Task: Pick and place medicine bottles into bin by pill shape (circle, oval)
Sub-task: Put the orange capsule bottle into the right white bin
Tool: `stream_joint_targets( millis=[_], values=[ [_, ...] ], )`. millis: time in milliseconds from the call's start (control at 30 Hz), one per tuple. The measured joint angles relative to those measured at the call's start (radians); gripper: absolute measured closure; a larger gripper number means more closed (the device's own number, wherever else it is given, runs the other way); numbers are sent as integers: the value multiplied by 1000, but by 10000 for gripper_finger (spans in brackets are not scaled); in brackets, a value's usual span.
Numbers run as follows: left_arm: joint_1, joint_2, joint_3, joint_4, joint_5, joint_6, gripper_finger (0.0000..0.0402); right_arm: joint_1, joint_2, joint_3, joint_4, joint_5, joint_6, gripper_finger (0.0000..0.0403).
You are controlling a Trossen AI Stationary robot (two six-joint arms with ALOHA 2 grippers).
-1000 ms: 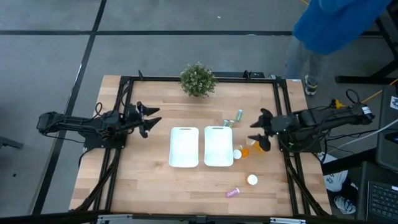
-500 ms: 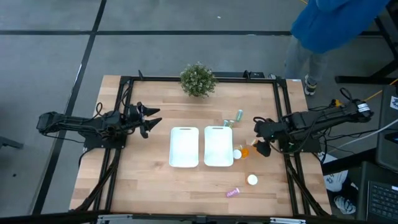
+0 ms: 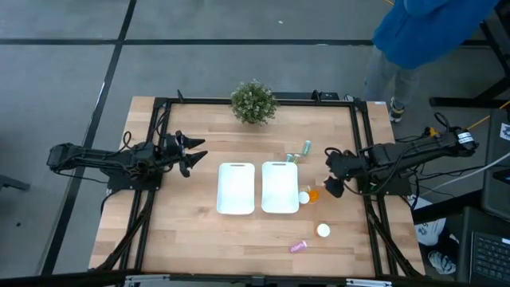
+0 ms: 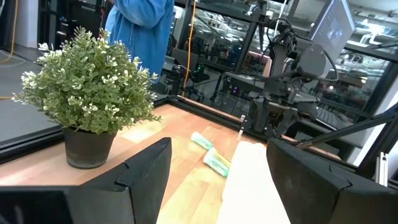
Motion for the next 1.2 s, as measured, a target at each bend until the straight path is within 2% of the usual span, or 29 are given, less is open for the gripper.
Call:
stream_joint_targets(
  millis=[200,567,800,1200],
  values=[
    [0,0,0,0,0,0,147,0,0,0,-41,61,1,124],
    [0,0,0,0,0,-1,147,0,11,-2,-121,52,72,124],
    [0,0,0,-1,0,0,147,1,57,-51,-34,-10,-4,124],
    [0,0,0,-9,0,0,147,0,156,-51,44,-10,-35,124]
  ],
)
